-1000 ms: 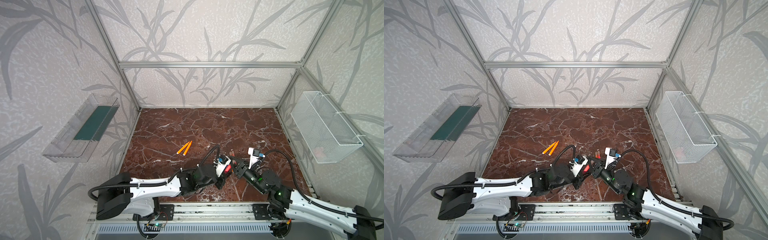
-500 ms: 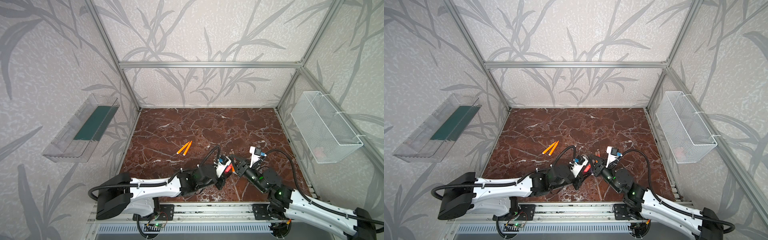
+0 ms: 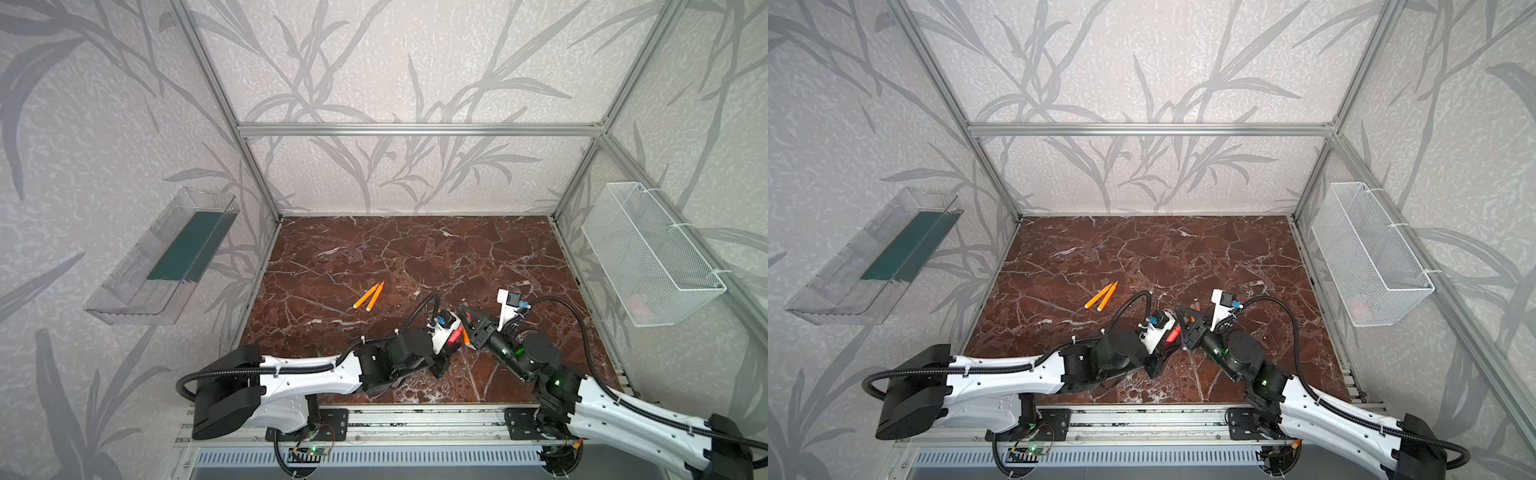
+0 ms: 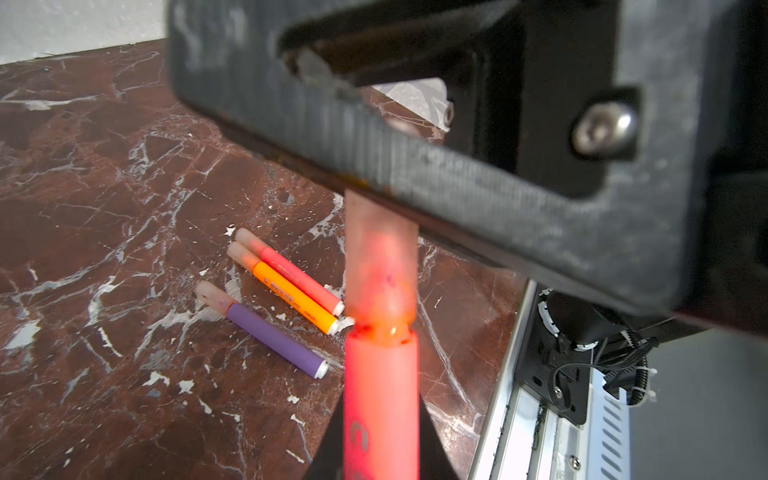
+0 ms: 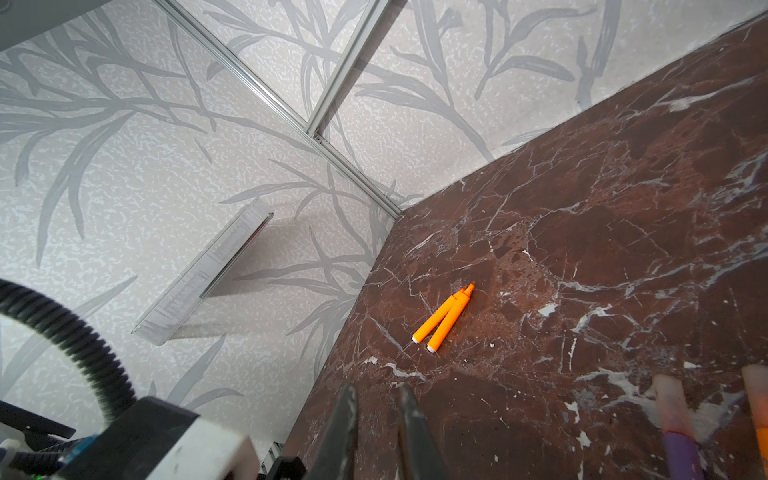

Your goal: Insert the pens into the pen caps

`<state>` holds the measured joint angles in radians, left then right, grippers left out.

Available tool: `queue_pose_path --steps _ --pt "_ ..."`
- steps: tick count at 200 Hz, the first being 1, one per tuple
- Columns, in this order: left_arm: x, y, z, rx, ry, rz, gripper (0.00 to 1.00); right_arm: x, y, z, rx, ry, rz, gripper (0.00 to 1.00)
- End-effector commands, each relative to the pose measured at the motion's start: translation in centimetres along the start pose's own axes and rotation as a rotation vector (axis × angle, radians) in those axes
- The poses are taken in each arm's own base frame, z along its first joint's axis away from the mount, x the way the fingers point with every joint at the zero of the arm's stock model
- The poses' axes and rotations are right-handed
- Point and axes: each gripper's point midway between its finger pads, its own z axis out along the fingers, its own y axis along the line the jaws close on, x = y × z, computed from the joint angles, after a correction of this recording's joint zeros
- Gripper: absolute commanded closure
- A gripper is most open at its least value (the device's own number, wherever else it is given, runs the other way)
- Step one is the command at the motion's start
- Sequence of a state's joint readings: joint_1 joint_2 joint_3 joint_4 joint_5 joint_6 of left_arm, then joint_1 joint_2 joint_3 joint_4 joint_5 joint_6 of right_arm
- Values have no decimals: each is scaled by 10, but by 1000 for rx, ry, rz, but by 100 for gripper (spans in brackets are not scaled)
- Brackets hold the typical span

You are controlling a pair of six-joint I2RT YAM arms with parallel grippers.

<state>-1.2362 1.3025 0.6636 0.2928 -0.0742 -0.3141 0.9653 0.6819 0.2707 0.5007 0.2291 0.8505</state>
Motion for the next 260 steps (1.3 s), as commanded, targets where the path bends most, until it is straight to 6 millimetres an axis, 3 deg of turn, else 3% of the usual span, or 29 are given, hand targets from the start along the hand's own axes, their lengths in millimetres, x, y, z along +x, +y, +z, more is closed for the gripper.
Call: queue_pose_path --steps 1,41,75,155,188,232,260 --pt "-29 -4 -3 -13 -66 26 100 8 17 5 -65 57 -7 100" --pt "-59 -5 -13 -13 -95 60 100 29 17 11 -86 93 -28 100" --pt "-80 -4 -21 33 -124 43 100 55 35 9 -137 144 -75 100" --pt "-119 27 -43 -113 -236 77 100 96 48 7 -95 195 -96 100" --pt "-125 44 -51 -214 -257 90 100 103 42 10 -30 202 -45 100" --pt "-125 53 -61 -261 -278 77 100 106 16 6 88 193 10 100" --pt "-128 45 -62 -126 -266 32 100 101 30 3 -32 149 9 100"
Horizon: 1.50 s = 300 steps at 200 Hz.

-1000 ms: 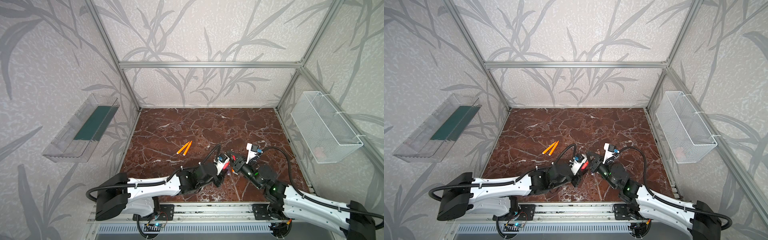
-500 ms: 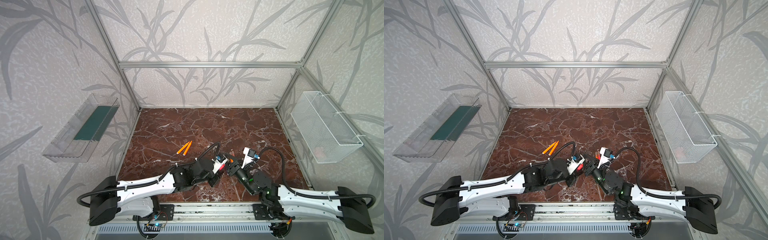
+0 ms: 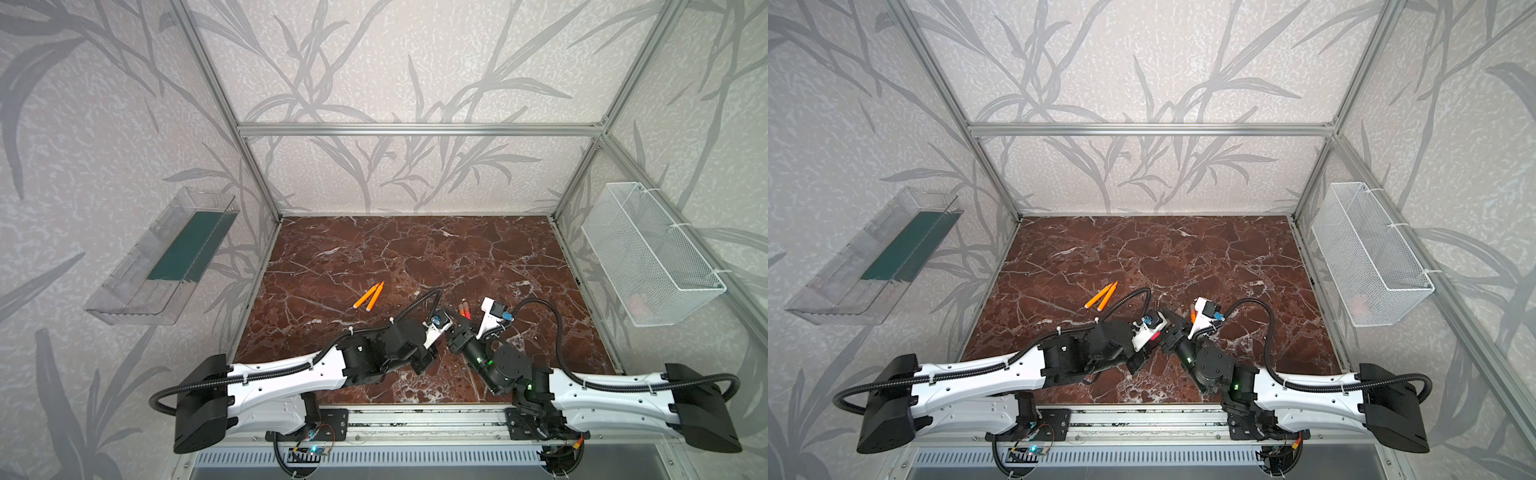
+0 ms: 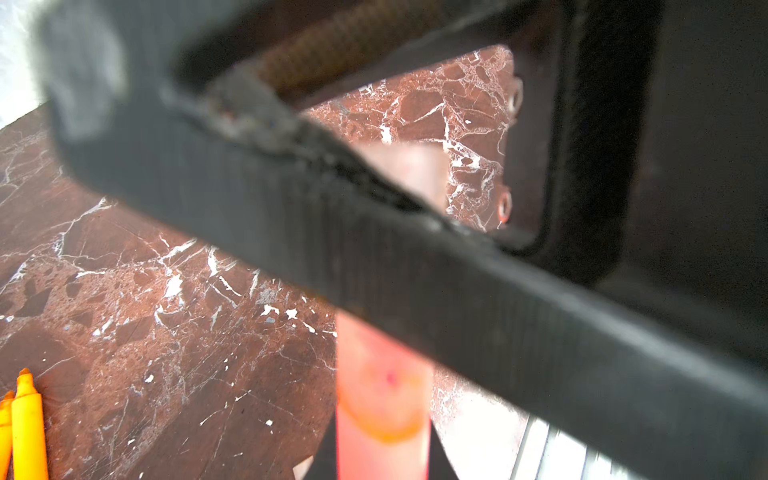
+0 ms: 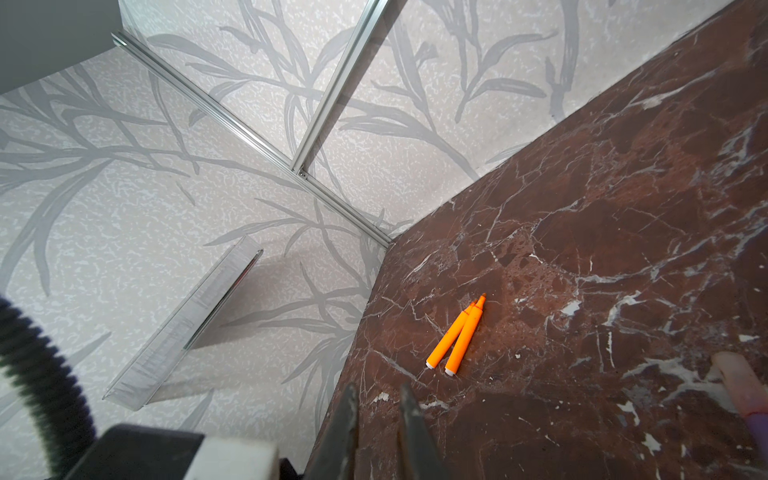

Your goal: Insert the pens into the pen caps

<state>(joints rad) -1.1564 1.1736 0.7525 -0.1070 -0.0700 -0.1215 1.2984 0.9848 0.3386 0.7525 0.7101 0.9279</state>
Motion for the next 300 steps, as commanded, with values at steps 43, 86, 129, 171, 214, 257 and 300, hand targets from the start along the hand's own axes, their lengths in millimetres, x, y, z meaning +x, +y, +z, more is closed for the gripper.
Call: queue_pose_path --steps 43,86,129,171,214,257,300 --pt "-133 21 -64 185 -444 -231 100 68 30 -31 -318 253 -165 100" --pt "-130 43 -69 48 -451 -224 100 80 15 -25 -141 292 -116 100" --pt "-128 67 -70 -103 -470 -203 100 110 10 -30 -4 368 -48 100" --pt "-128 69 -66 -111 -459 -205 100 118 11 -30 19 379 -50 100" --pt "-126 59 -67 -56 -450 -200 100 97 2 -34 1 290 -81 100" --pt "-120 19 -68 177 -438 -185 100 72 6 -41 8 260 -146 100" --pt "-104 -22 -63 327 -424 -158 100 50 11 -49 -5 238 -184 85"
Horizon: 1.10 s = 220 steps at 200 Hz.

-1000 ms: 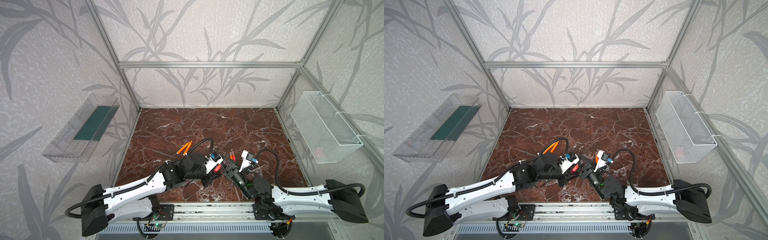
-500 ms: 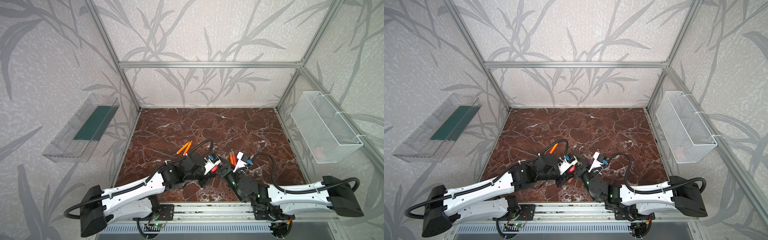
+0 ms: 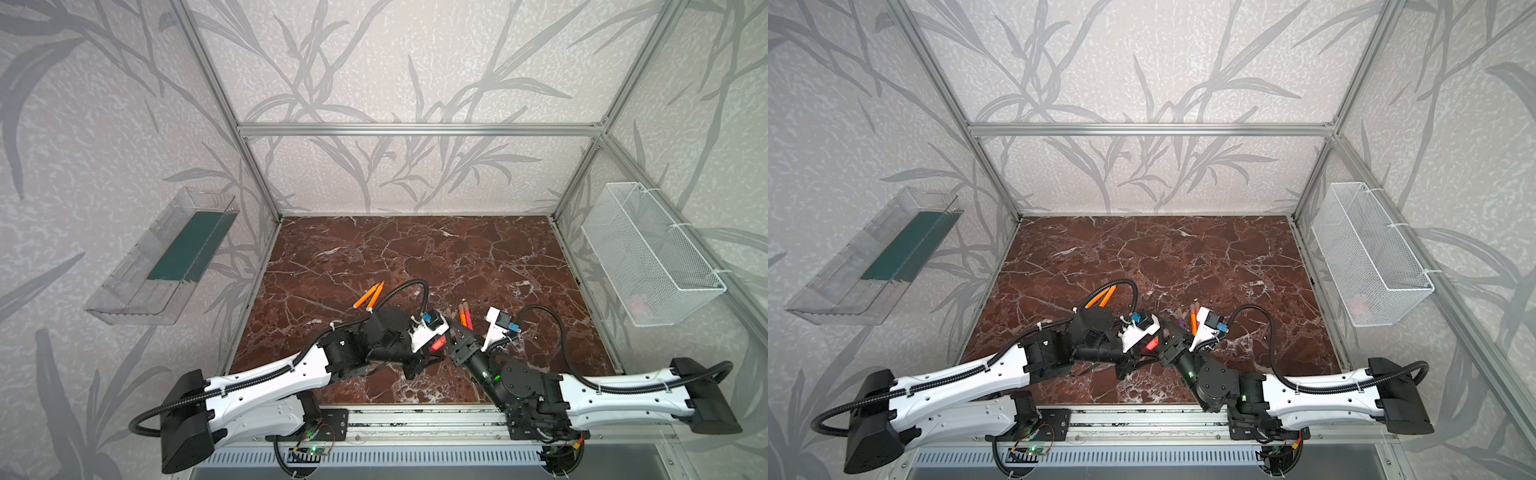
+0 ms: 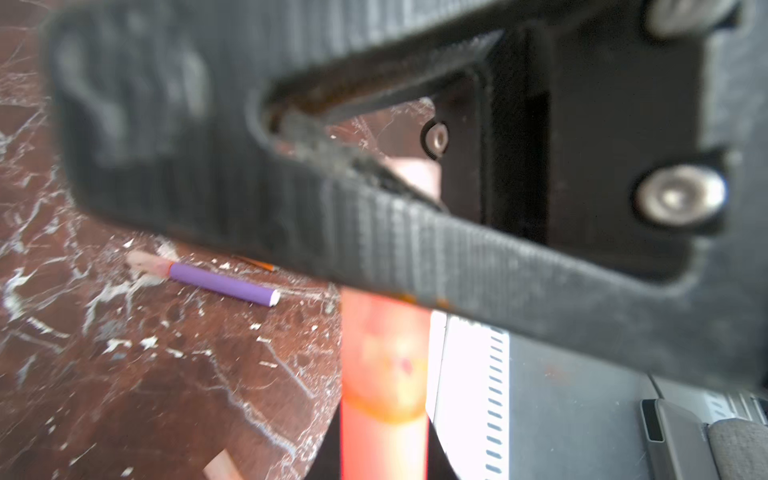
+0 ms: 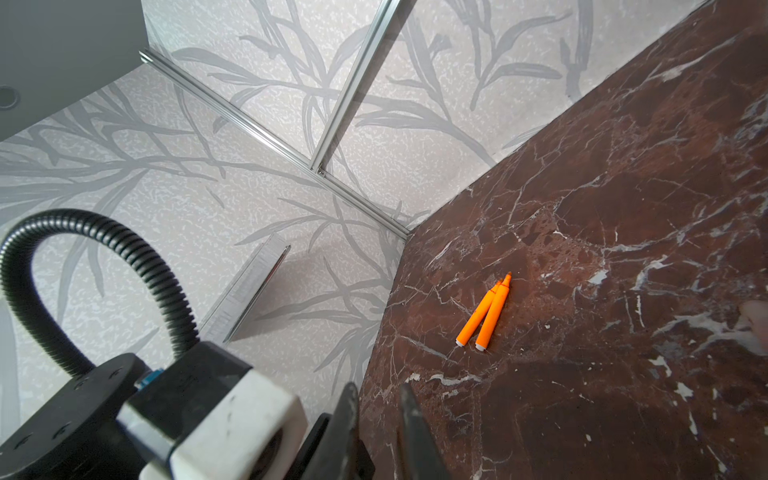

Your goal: Insert the pens into the pen caps

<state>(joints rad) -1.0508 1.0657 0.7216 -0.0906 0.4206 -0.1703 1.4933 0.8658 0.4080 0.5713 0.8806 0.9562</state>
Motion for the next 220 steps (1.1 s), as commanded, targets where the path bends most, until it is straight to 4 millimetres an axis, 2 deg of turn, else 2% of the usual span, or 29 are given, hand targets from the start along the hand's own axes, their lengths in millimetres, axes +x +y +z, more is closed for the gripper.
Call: queue_pose_path --steps 1,31,63,80,102,114,120,143,164,178,192,207,220 --pt "-95 -1 -28 -58 -389 18 100 49 -24 -17 16 220 -219 85" --pt "-83 -27 -12 -4 -352 68 100 40 -18 -19 7 217 -249 81" --pt "-76 -41 -2 26 -342 78 100 37 -21 -20 14 206 -248 78" --pt "-74 -45 2 34 -340 82 100 36 -22 -21 15 203 -249 77" --pt "-73 -44 2 14 -348 83 100 36 -20 -21 11 214 -250 69" --pt "-74 -40 2 -8 -355 84 100 38 -20 -22 15 233 -263 68" --pt "-75 -39 1 -18 -356 84 100 39 -20 -22 20 235 -264 70" --pt "-73 -38 2 -22 -351 78 100 39 -23 -20 29 220 -255 87" --pt "-71 -35 1 -37 -351 69 100 34 -25 -21 42 202 -273 93" --pt "-65 -26 0 -79 -344 55 90 25 -33 -21 80 165 -300 94" --pt "-54 -12 0 -145 -332 20 76 13 -43 -21 130 129 -352 95" --pt "-34 7 0 -225 -306 -28 63 -2 -60 -21 217 122 -399 95" --pt "-14 28 -2 -320 -277 -68 55 -16 -79 -22 300 114 -439 96"
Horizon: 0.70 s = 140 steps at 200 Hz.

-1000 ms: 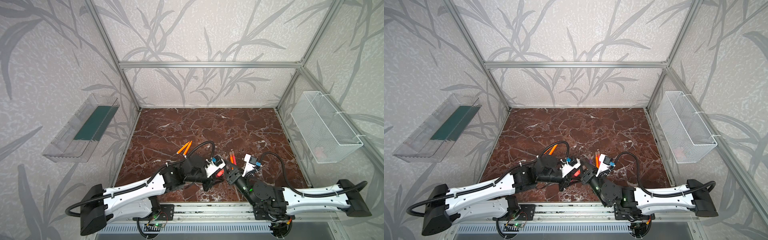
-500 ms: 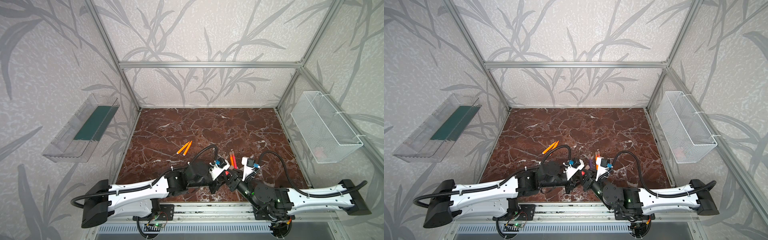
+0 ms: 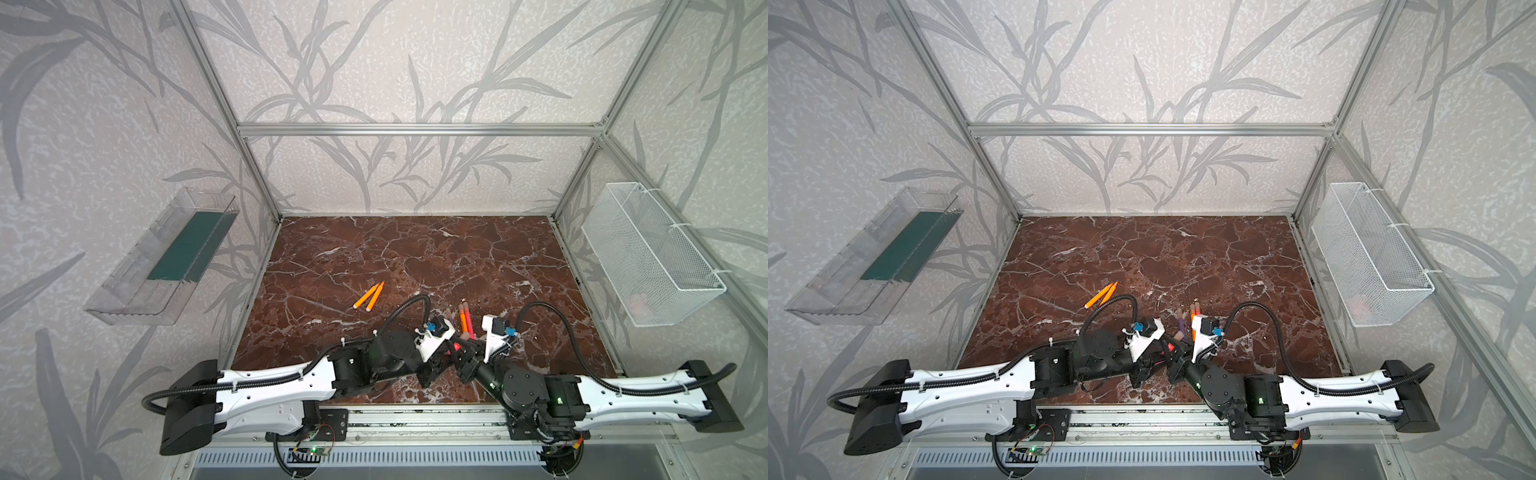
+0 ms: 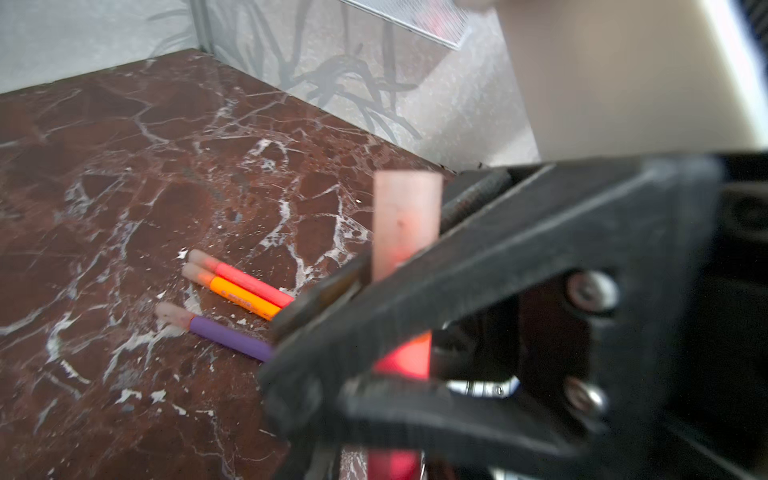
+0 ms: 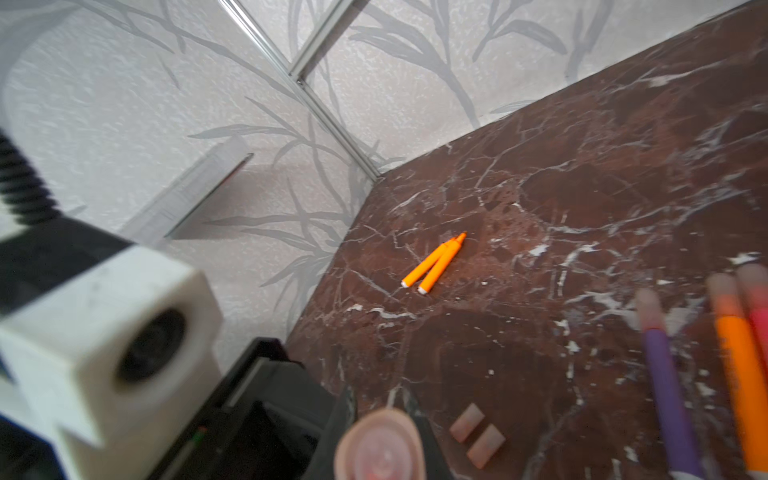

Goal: Insert the pens into the pen caps
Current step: 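Lower the capped pink marker to the table and open both grippers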

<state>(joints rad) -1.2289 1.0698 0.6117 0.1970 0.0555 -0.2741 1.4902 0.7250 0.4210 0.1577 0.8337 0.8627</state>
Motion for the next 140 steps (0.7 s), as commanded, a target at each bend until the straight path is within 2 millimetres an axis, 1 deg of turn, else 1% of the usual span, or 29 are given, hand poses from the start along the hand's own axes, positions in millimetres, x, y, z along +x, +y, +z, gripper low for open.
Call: queue_pose_path --steps 1,21,27,38,59,82,95,105,111,125,140 --pt "-2 33 -10 -171 -71 -59 55 -13 -50 -3 210 -4 -137 96" --pt "25 75 -24 -381 -23 -119 50 -19 -84 -3 338 29 -172 96" --pt "31 86 -30 -437 -12 -138 49 -20 -91 -3 364 39 -172 96" --pt "40 101 -38 -497 2 -163 47 -20 -101 -1 394 62 -174 96" --pt "54 129 -54 -579 11 -233 45 -10 -106 10 397 131 -187 96" --pt "68 162 -77 -695 17 -317 44 1 -103 27 417 229 -230 96" --pt "71 175 -90 -759 15 -332 42 14 -101 40 428 305 -267 96" --pt "72 182 -97 -790 15 -337 41 23 -98 52 433 365 -293 96" --pt "72 185 -101 -804 19 -342 41 32 -99 58 442 409 -310 96" --pt "74 187 -106 -819 33 -352 41 42 -99 74 462 485 -336 96" --pt "77 187 -108 -821 45 -355 41 54 -99 86 486 557 -366 97"
